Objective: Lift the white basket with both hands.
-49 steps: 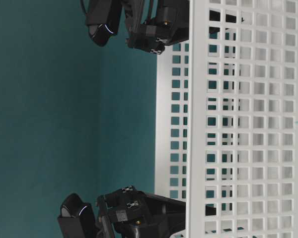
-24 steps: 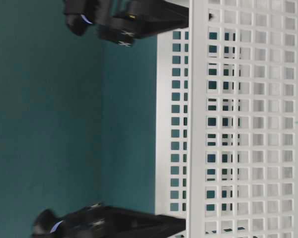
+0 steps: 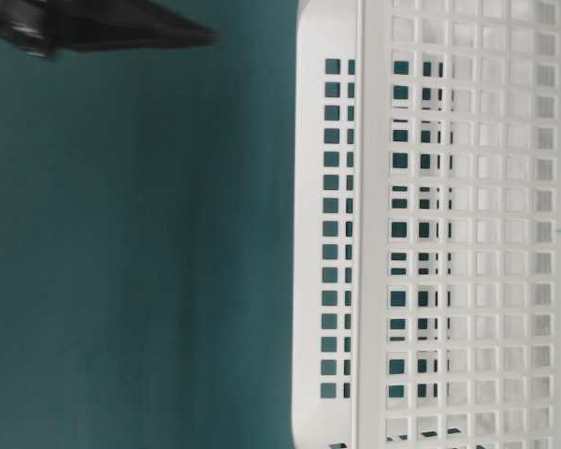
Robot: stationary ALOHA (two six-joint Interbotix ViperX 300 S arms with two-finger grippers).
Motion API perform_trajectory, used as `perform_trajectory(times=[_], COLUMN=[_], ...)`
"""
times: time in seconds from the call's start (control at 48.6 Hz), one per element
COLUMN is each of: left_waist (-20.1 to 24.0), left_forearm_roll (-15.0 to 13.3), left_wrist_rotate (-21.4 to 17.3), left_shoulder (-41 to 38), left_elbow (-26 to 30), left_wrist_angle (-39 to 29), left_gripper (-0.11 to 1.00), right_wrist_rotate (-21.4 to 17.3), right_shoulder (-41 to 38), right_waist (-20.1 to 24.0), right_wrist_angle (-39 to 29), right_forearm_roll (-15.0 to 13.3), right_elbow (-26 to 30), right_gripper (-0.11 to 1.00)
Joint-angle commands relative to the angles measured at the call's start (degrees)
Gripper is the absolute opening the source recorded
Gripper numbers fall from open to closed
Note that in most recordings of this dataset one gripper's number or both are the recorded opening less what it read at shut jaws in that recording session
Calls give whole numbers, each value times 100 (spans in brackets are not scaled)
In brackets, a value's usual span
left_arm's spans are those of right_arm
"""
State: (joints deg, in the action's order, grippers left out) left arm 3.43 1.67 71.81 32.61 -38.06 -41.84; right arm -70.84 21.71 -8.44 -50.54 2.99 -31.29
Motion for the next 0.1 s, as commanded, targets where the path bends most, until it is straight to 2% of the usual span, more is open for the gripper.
perform_trajectory(times=[0.0, 0.082], left_waist=[-26, -53], left_forearm_roll=[18, 18], left_wrist_rotate=[-35, -193], left_shoulder=[246, 589], left_elbow=[-35, -185], left_wrist_angle=[70, 264], left_gripper=[95, 95], right_wrist_rotate=[220, 677], right_shoulder=[185, 492], right_waist=[62, 97], right_wrist_angle=[237, 606], right_forearm_roll=[-132, -158], right_elbow=[141, 88], right_gripper=[95, 95])
